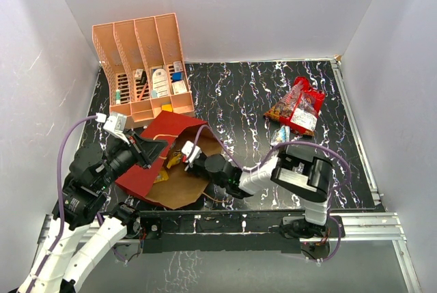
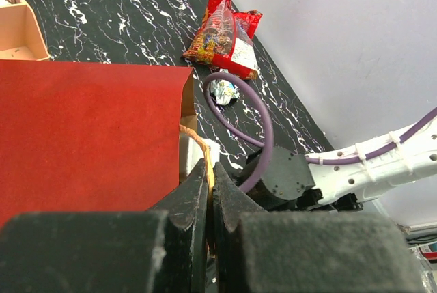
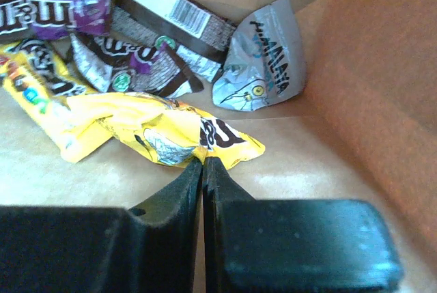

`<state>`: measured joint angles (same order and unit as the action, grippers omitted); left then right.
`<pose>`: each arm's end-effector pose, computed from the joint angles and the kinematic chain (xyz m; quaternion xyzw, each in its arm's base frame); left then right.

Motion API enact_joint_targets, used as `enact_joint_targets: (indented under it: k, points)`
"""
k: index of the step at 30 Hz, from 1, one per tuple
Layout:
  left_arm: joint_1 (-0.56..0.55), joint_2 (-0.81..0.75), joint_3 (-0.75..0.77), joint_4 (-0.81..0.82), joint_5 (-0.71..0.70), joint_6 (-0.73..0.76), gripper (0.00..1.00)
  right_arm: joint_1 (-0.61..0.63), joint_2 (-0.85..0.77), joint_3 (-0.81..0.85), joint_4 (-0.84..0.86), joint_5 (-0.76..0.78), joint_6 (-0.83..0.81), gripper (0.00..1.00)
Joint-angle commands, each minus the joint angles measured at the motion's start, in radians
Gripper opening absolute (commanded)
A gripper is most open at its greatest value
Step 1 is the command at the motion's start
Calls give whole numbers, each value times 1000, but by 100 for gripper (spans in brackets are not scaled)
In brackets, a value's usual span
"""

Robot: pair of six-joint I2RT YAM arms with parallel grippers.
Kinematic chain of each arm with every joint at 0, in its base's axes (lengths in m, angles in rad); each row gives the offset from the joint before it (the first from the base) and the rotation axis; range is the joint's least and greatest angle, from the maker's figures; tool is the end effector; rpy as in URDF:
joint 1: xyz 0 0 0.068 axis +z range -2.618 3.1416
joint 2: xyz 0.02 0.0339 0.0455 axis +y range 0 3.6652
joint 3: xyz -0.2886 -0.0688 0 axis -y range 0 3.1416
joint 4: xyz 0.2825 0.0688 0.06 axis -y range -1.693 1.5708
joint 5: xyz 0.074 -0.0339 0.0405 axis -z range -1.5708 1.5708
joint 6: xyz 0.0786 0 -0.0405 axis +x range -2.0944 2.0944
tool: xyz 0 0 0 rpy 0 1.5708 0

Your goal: Take the snacks out of the paper bag

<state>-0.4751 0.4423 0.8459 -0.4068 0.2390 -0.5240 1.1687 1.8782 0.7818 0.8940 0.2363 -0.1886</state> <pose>0.1211 -0.0832 0.4027 0.0669 0.7050 -0.4099 0.5748 0.1880 0.3950 0.1344 -0.4251 0.6458 0.2148 0.5968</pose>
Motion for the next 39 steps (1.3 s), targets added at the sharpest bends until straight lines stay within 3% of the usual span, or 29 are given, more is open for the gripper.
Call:
enact_joint_targets:
  k: [1, 6, 18, 29, 34, 39]
  points:
    - [-2, 3, 25, 11, -1, 14, 0, -1, -107, -66, 124, -108, 17, 7]
    - [-2, 18, 24, 26, 11, 14, 0, -1, -180, -115, 152, -201, 81, 7]
    - [-2, 24, 39, 8, -9, 13, 0, -7, -326, -168, 113, -163, 225, 7]
    - [-2, 51, 24, 22, -82, -19, 0, -8, -792, -241, -361, -162, 215, 7]
    - [-2, 46, 2, 18, -137, -19, 0, -8, -1001, -249, -614, 22, 252, 7]
    - [-1, 41, 3, -1, -151, -11, 0, -9, -1137, -260, -736, 266, 261, 7]
